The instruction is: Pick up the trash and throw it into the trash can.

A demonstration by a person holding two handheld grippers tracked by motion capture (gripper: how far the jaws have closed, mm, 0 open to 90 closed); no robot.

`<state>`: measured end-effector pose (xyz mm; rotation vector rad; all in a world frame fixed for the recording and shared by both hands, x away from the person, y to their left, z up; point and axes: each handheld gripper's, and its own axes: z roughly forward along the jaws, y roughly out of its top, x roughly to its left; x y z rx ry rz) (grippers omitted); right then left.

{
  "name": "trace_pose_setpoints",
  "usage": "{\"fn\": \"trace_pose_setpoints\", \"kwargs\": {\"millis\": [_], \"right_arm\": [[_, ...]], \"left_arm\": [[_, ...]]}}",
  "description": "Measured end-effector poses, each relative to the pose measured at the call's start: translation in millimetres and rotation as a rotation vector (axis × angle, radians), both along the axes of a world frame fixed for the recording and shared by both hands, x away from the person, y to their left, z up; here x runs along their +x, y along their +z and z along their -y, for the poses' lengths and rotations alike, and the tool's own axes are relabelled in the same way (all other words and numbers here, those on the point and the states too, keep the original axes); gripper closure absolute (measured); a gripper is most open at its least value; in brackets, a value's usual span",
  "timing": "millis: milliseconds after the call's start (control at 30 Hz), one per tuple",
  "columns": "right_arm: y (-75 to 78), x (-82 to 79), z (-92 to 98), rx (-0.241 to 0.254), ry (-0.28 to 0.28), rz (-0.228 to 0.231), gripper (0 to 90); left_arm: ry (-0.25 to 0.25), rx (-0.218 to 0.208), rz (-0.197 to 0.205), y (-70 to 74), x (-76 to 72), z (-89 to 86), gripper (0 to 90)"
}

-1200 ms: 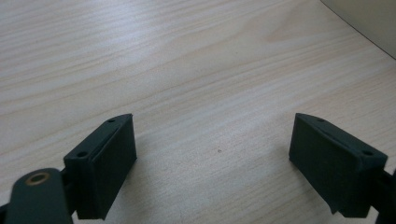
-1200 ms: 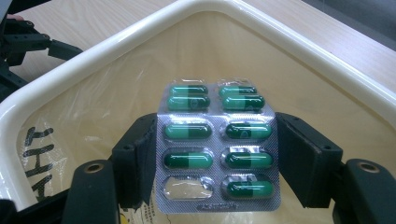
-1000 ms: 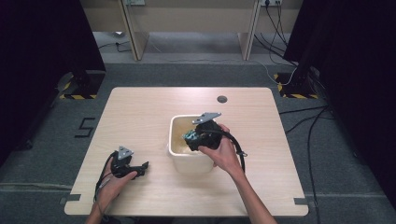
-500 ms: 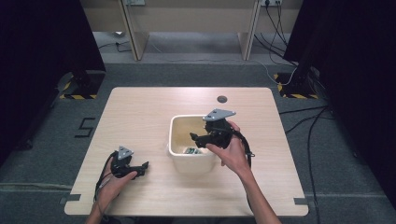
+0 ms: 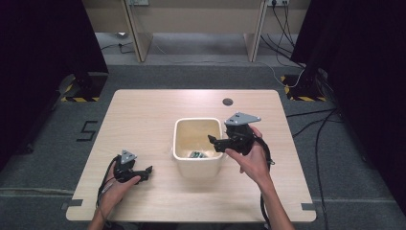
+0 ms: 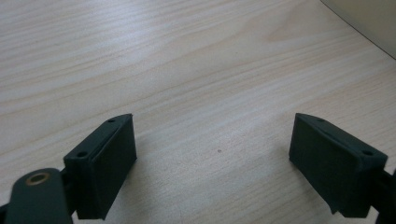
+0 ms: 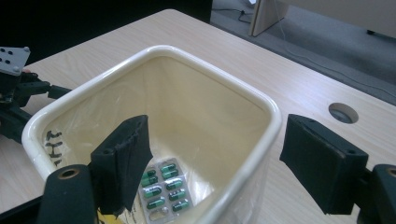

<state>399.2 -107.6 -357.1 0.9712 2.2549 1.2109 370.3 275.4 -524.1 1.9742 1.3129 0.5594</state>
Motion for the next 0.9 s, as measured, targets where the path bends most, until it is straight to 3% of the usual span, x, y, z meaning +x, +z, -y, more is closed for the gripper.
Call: {"fn": "trace_pose_setpoints", "kwargs": {"millis": [533, 900], "right_arm": [[-8.2, -17.0, 38.2, 0.018, -0.073, 0.009, 21.6], [-15.0, -21.8, 50.0, 0.021, -0.108, 0.007, 20.2]], "left_arm": [[-0.001, 0.002, -0.001, 0.1, 0.0, -0.1, 13.8], [0.001, 0.001, -0.001, 0.1, 0.0, 0.0, 13.8]]}}
